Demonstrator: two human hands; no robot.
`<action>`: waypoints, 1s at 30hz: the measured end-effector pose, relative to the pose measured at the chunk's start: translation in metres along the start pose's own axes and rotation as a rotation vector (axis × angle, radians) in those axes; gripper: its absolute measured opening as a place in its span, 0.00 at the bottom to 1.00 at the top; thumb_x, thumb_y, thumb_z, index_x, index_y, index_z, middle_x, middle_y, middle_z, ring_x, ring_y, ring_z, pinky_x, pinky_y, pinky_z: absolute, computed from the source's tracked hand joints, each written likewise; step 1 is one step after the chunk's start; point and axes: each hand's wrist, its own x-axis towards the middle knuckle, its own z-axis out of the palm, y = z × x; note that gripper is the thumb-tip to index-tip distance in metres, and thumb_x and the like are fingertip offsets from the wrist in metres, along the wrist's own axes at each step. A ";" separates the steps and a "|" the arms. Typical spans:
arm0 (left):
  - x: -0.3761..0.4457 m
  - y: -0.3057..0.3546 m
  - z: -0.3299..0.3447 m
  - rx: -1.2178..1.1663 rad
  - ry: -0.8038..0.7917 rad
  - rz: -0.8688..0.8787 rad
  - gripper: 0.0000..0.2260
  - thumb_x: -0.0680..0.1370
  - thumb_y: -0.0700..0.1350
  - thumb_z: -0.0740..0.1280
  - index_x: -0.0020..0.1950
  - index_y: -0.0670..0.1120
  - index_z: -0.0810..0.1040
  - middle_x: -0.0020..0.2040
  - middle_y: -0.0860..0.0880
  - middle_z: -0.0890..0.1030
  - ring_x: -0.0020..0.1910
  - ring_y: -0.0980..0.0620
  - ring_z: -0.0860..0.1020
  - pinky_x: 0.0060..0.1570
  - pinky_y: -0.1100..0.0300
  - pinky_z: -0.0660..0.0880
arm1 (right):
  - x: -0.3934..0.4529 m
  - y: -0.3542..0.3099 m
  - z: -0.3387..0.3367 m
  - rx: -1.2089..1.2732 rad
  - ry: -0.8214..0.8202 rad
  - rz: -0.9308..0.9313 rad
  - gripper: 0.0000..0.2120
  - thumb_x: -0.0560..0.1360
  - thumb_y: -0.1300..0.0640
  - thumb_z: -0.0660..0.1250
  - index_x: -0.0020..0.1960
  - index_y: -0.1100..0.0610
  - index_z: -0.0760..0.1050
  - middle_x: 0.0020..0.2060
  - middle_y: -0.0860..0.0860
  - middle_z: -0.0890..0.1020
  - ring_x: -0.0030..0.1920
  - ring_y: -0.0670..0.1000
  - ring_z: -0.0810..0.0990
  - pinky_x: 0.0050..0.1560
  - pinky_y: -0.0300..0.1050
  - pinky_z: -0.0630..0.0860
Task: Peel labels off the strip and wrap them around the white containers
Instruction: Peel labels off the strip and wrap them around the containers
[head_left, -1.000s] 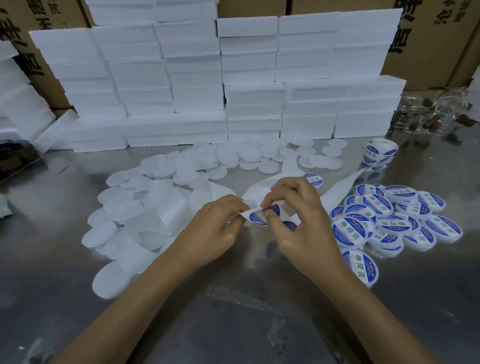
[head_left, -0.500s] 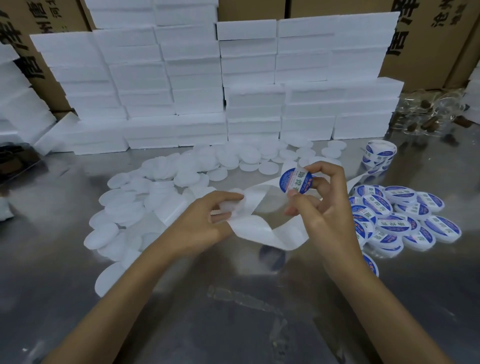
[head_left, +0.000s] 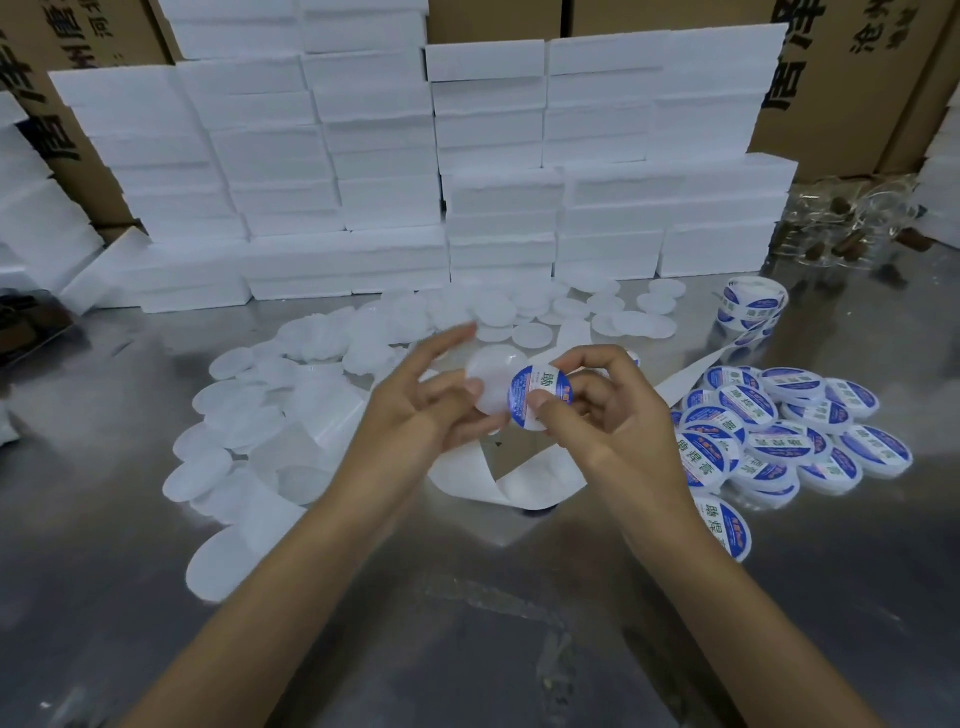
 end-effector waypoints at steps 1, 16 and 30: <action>-0.002 -0.002 0.004 -0.008 -0.018 -0.014 0.16 0.82 0.35 0.65 0.66 0.50 0.78 0.49 0.43 0.86 0.51 0.44 0.86 0.51 0.57 0.82 | -0.001 0.000 0.002 -0.024 0.004 -0.020 0.12 0.74 0.65 0.72 0.49 0.52 0.74 0.35 0.51 0.83 0.37 0.52 0.78 0.42 0.42 0.75; -0.013 -0.006 0.017 0.002 -0.099 -0.025 0.15 0.83 0.38 0.63 0.63 0.53 0.81 0.54 0.45 0.86 0.53 0.45 0.85 0.55 0.57 0.81 | -0.001 0.011 0.001 -0.218 0.081 -0.078 0.13 0.72 0.58 0.75 0.49 0.47 0.73 0.36 0.46 0.83 0.39 0.51 0.80 0.40 0.38 0.75; -0.012 -0.008 0.012 -0.256 -0.103 -0.145 0.13 0.82 0.39 0.64 0.65 0.48 0.79 0.56 0.41 0.85 0.55 0.41 0.85 0.53 0.56 0.81 | -0.001 0.018 -0.009 -0.777 0.166 -0.096 0.34 0.66 0.26 0.66 0.66 0.35 0.59 0.37 0.43 0.76 0.33 0.41 0.77 0.32 0.42 0.72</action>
